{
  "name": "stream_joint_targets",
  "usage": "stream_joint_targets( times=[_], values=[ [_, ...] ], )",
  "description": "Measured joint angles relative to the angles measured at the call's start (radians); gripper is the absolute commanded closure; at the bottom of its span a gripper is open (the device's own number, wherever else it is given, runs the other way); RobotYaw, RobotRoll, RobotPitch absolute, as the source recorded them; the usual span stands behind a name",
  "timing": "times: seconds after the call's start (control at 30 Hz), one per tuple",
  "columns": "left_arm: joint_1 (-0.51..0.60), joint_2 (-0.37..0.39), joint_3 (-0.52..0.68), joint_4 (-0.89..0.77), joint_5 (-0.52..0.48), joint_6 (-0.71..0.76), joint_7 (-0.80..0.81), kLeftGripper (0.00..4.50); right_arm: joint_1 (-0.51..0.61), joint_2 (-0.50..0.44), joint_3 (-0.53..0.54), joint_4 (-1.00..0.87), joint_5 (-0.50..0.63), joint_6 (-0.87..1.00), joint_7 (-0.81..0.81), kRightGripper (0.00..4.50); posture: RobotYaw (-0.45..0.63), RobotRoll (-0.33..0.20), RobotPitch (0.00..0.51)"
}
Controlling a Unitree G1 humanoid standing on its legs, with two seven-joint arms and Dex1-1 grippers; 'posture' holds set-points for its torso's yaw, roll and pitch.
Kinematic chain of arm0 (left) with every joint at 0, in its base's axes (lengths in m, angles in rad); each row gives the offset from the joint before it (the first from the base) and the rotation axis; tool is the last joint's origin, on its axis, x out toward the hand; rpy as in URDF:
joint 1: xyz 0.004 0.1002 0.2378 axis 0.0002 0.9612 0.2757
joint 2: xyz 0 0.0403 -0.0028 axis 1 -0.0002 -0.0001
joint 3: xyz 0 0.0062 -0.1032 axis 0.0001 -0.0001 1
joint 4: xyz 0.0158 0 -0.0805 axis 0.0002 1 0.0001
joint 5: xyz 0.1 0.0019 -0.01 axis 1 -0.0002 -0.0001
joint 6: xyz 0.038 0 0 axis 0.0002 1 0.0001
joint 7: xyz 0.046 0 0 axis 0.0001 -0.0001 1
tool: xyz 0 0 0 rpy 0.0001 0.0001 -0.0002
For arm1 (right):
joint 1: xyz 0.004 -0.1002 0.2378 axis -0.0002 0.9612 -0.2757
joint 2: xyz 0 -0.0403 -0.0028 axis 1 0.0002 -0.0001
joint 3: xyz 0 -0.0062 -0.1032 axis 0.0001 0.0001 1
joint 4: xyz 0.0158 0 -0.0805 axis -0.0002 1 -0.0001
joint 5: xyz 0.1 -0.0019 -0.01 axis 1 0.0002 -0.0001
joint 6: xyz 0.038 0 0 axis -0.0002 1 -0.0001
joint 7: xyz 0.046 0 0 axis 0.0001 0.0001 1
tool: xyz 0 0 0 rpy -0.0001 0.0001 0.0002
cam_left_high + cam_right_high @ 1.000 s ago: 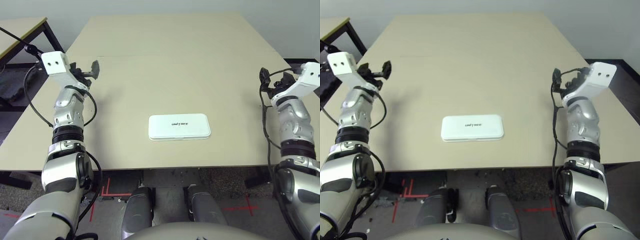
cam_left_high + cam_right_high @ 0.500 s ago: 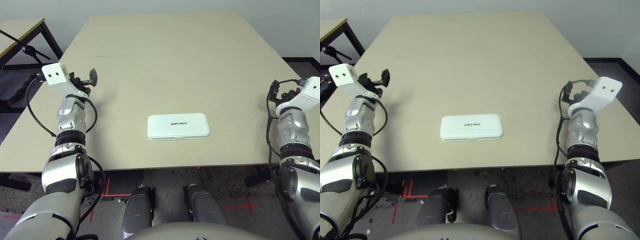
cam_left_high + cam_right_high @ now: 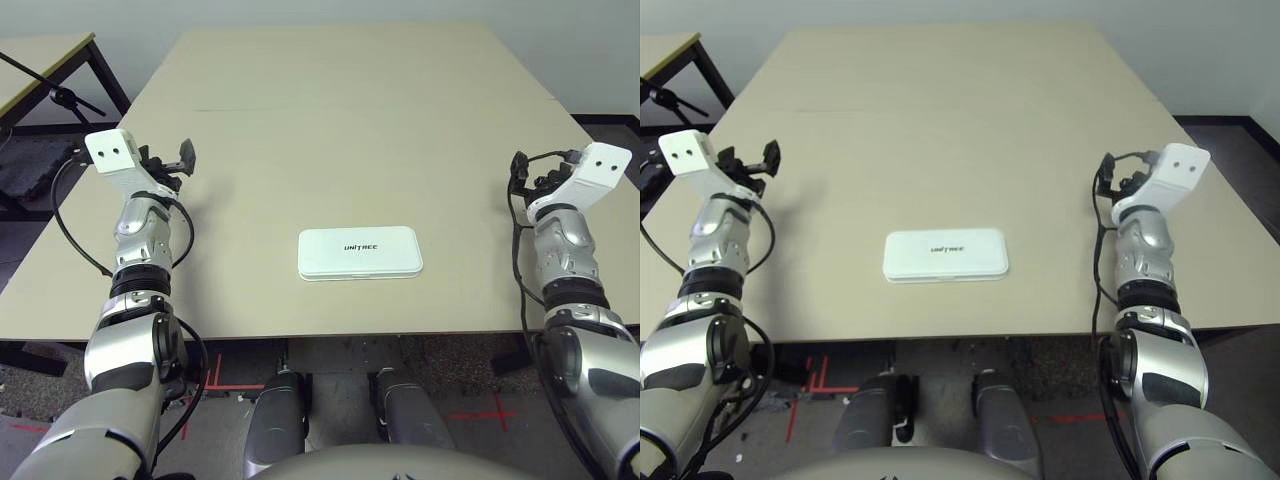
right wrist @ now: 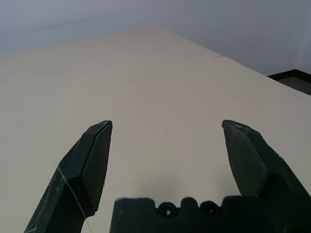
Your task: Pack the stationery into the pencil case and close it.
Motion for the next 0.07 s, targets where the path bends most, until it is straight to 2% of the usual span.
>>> stream_joint_targets(
  times=[0.07],
  values=[
    [0.0, 0.0, -0.005, 0.0, 0.0, 0.0, -0.002, 0.05, -0.001, 0.0, 0.0, 0.006, 0.0, -0.006, 0.001, 0.0, -0.12, 0.0, 0.08]
  ],
)
